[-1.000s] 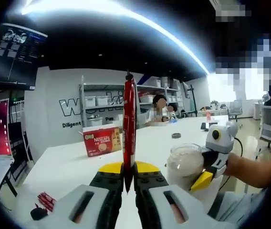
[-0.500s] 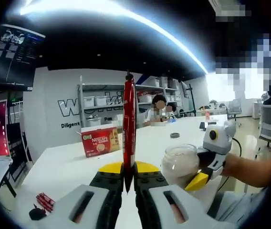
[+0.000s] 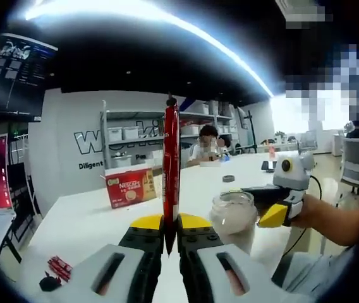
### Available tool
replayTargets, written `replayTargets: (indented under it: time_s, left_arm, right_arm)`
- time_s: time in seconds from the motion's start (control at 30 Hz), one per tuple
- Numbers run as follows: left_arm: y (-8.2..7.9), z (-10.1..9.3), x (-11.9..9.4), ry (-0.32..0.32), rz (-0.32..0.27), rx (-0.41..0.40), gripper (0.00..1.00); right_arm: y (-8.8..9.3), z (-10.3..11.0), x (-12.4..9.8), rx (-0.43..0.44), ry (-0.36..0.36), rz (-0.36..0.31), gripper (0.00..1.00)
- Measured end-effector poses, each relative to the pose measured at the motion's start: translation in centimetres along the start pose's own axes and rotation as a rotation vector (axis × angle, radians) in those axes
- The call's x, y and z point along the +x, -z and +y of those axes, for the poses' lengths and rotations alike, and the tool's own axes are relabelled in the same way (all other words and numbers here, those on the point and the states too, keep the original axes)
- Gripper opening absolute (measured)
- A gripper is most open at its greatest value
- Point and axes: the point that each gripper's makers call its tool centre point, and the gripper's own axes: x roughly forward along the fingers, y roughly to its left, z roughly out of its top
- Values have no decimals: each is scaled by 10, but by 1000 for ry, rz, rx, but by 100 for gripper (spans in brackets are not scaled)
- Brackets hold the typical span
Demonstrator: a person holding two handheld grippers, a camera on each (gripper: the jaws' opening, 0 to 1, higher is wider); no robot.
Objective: Tear open the coffee pouch, take out the coffee, and pour the coffee from the pouch into the cup
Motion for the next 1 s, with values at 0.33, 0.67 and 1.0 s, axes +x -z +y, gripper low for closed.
replayTargets:
  time_s: [0.33,0.67,1.0]
  left_arm:
    - [-11,-57,-10,255,26,-37,10]
    - [-16,-128,-44,715,40,-158,10]
    - [-19,-143,-55,873,16,-246,10]
  right_arm:
    - [-72,48,-9,90,-179,-142,57]
    - [-80,77,-6,133,-321,-87,35]
    - [-70,95,-13,194,-371,-81,16]
